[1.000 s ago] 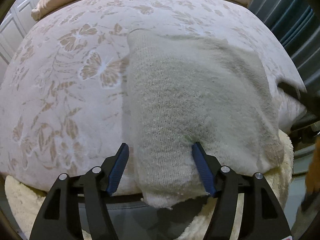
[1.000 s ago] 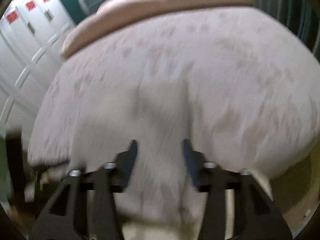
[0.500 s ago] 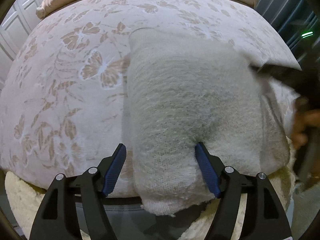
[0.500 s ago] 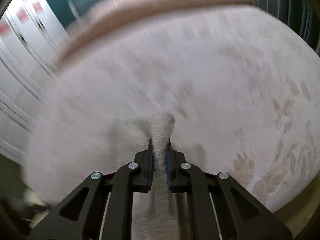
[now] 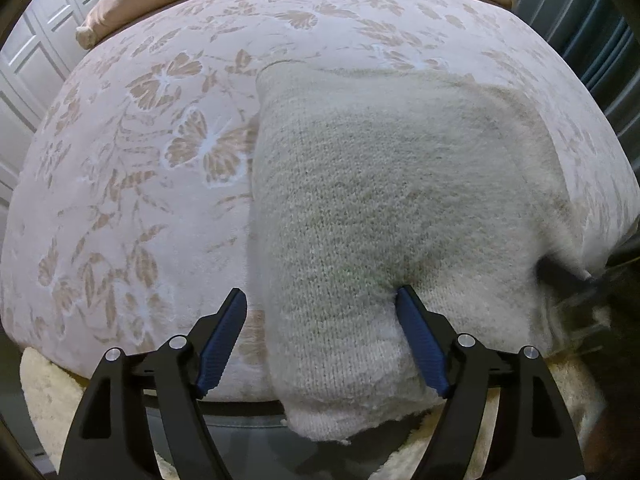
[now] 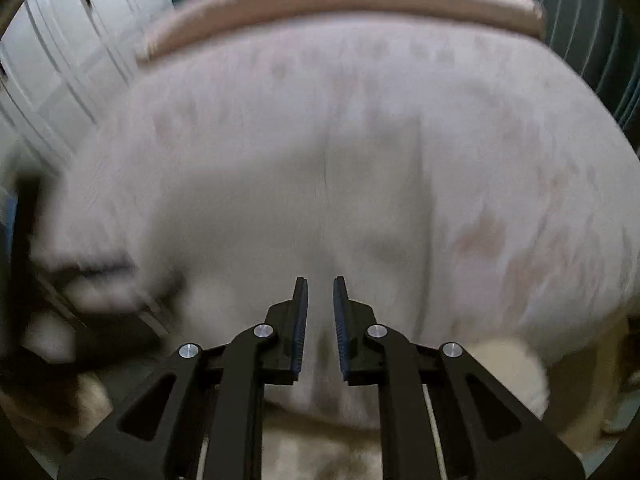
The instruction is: Fold small clothes
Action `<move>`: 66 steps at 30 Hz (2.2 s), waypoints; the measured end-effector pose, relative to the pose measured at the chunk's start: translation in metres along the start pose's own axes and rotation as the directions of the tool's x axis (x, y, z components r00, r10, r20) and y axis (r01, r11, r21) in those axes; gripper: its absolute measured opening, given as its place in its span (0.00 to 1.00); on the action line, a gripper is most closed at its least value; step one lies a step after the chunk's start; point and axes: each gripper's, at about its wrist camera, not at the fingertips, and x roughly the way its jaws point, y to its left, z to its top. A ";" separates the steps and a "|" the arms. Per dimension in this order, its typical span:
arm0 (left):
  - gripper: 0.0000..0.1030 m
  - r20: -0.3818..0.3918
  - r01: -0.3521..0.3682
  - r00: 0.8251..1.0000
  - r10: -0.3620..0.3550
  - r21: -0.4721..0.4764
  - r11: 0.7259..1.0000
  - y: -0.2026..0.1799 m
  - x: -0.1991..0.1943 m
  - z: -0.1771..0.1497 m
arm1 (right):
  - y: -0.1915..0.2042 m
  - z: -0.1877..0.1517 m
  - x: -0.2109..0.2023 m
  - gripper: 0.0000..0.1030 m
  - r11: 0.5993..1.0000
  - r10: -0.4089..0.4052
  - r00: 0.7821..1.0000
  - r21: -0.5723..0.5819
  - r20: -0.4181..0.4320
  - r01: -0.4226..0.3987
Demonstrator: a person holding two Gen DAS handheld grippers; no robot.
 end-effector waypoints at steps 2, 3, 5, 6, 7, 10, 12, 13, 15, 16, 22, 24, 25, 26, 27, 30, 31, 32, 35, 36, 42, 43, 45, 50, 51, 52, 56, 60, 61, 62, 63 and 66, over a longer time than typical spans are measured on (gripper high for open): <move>0.78 -0.004 -0.009 1.000 0.009 -0.003 1.000 0.000 0.001 -0.001 | 0.004 0.000 -0.004 0.11 1.000 -0.024 0.999 -0.010 0.028 0.024; 0.78 0.001 -0.013 1.000 0.013 -0.005 1.000 0.001 0.001 -0.001 | 0.004 0.004 -0.010 0.11 1.000 -0.018 0.999 -0.003 0.033 0.018; 0.78 -0.001 -0.011 1.000 0.011 -0.008 1.000 0.002 0.000 -0.001 | 0.000 0.010 -0.028 0.13 0.999 0.010 0.997 0.030 0.075 -0.012; 0.78 -0.001 -0.009 1.000 0.009 -0.013 1.000 0.002 0.001 -0.001 | -0.004 0.013 -0.038 0.16 0.998 0.029 0.994 0.048 0.103 -0.034; 0.78 -0.002 -0.007 1.000 0.007 -0.018 1.000 0.002 0.001 -0.001 | -0.007 0.013 -0.044 0.20 0.997 0.040 0.992 0.060 0.115 -0.047; 0.78 0.002 -0.009 1.000 0.009 -0.020 1.000 0.002 0.002 -0.002 | -0.013 0.005 -0.024 0.40 0.997 0.030 0.997 0.070 0.070 -0.035; 0.78 -0.006 0.003 1.000 -0.004 -0.016 1.000 0.003 0.002 -0.002 | -0.011 -0.001 -0.006 0.40 0.999 0.000 0.999 0.049 0.034 -0.002; 0.78 -0.004 0.004 1.000 -0.004 -0.022 1.000 0.003 0.000 -0.002 | -0.009 -0.001 -0.011 0.40 0.999 -0.004 0.999 0.040 0.053 0.002; 0.77 0.009 0.020 1.000 -0.020 -0.036 0.999 0.007 -0.006 -0.001 | -0.010 0.005 -0.032 0.41 0.998 0.015 0.994 0.052 0.104 -0.021; 0.77 0.014 0.035 0.999 -0.035 -0.050 0.998 0.011 -0.009 0.000 | -0.014 0.007 -0.041 0.44 0.996 0.025 0.990 0.081 0.140 -0.036; 0.77 0.037 0.039 0.999 -0.034 -0.132 0.990 0.034 -0.022 0.001 | -0.055 0.018 -0.036 0.73 0.970 0.024 0.985 0.234 0.171 -0.064; 0.77 0.042 0.035 0.999 -0.029 -0.148 0.988 0.042 -0.026 -0.001 | -0.066 0.021 -0.016 0.73 0.953 0.085 0.987 0.278 0.136 -0.121; 0.77 0.045 0.032 0.999 -0.025 -0.160 0.987 0.046 -0.028 -0.002 | -0.068 0.024 -0.007 0.74 0.949 0.100 0.987 0.285 0.123 -0.132; 0.77 0.045 0.030 0.999 -0.023 -0.170 0.985 0.050 -0.029 -0.003 | -0.067 0.025 0.000 0.66 0.951 0.096 0.990 0.285 0.106 -0.122; 0.77 0.044 0.030 0.999 -0.022 -0.176 0.984 0.052 -0.030 -0.004 | -0.062 0.026 0.006 0.47 0.957 0.091 0.993 0.269 0.077 -0.109; 0.77 0.048 0.029 0.999 -0.020 -0.196 0.980 0.060 -0.034 -0.006 | -0.044 0.036 -0.026 0.13 0.955 0.169 0.977 0.223 0.129 -0.195; 0.77 0.054 0.035 0.998 -0.024 -0.202 0.979 0.062 -0.038 -0.006 | -0.040 0.041 -0.050 0.13 0.939 0.239 0.953 0.204 0.187 -0.276; 0.77 0.060 0.044 0.998 -0.032 -0.205 0.978 0.064 -0.041 -0.006 | -0.037 0.045 -0.076 0.12 0.912 0.324 0.913 0.174 0.249 -0.371; 0.77 0.098 0.092 0.993 -0.072 -0.213 0.973 0.062 -0.055 -0.006 | -0.038 0.046 -0.137 0.11 0.816 0.506 0.764 0.065 0.399 -0.574; 0.77 0.109 0.102 0.991 -0.081 -0.209 0.973 0.059 -0.059 -0.005 | -0.041 0.044 -0.135 0.11 0.822 0.498 0.767 0.061 0.405 -0.566; 0.77 0.100 0.106 0.991 -0.094 -0.132 0.986 0.031 -0.052 0.002 | -0.069 0.018 -0.007 0.10 0.969 0.084 0.994 0.225 0.071 -0.098; 0.77 0.090 0.105 0.991 -0.094 -0.116 0.988 0.025 -0.049 0.002 | -0.069 0.018 -0.018 0.10 0.960 0.123 0.987 0.239 0.103 -0.145; 0.77 0.077 0.097 0.993 -0.089 -0.099 0.990 0.017 -0.045 0.002 | -0.070 0.022 -0.044 0.10 0.947 0.162 0.973 0.252 0.167 -0.201; 0.77 0.037 0.091 0.995 -0.088 -0.064 0.994 0.001 -0.028 0.005 | -0.060 0.012 -0.047 0.10 0.961 0.140 0.976 0.214 0.165 -0.174; 0.77 0.025 0.087 0.996 -0.085 -0.061 0.994 0.000 -0.022 0.006 | -0.063 0.011 -0.021 0.11 0.971 0.095 0.991 0.210 0.095 -0.113; 0.77 0.012 0.081 0.997 -0.081 -0.063 0.995 -0.002 -0.018 0.005 | -0.065 0.006 -0.004 0.11 0.972 0.078 0.996 0.218 0.049 -0.087; 0.77 -0.021 0.079 0.997 -0.081 -0.083 0.993 -0.001 -0.004 0.004 | -0.072 0.008 -0.023 0.15 0.961 0.077 0.991 0.258 0.110 -0.103; 0.78 -0.023 0.075 0.997 -0.077 -0.086 0.993 0.001 -0.003 0.004 | -0.053 0.011 -0.069 0.15 0.982 0.004 0.976 0.185 0.218 -0.045; 0.78 -0.023 0.073 0.997 -0.075 -0.083 0.994 0.001 -0.003 0.004 | -0.047 0.012 -0.076 0.15 0.984 0.016 0.972 0.168 0.233 -0.056; 0.78 -0.021 0.070 0.997 -0.072 -0.079 0.994 0.001 -0.003 0.004 | -0.042 0.014 -0.078 0.15 0.986 0.035 0.971 0.153 0.238 -0.073; 0.78 -0.021 0.066 0.997 -0.068 -0.076 0.995 -0.001 -0.003 0.004 | -0.035 0.015 -0.078 0.15 0.988 0.061 0.971 0.124 0.231 -0.092; 0.79 -0.022 0.063 0.998 -0.065 -0.079 0.995 -0.001 -0.001 0.003 | -0.013 0.007 -0.040 0.15 0.993 0.097 0.989 0.063 0.108 -0.104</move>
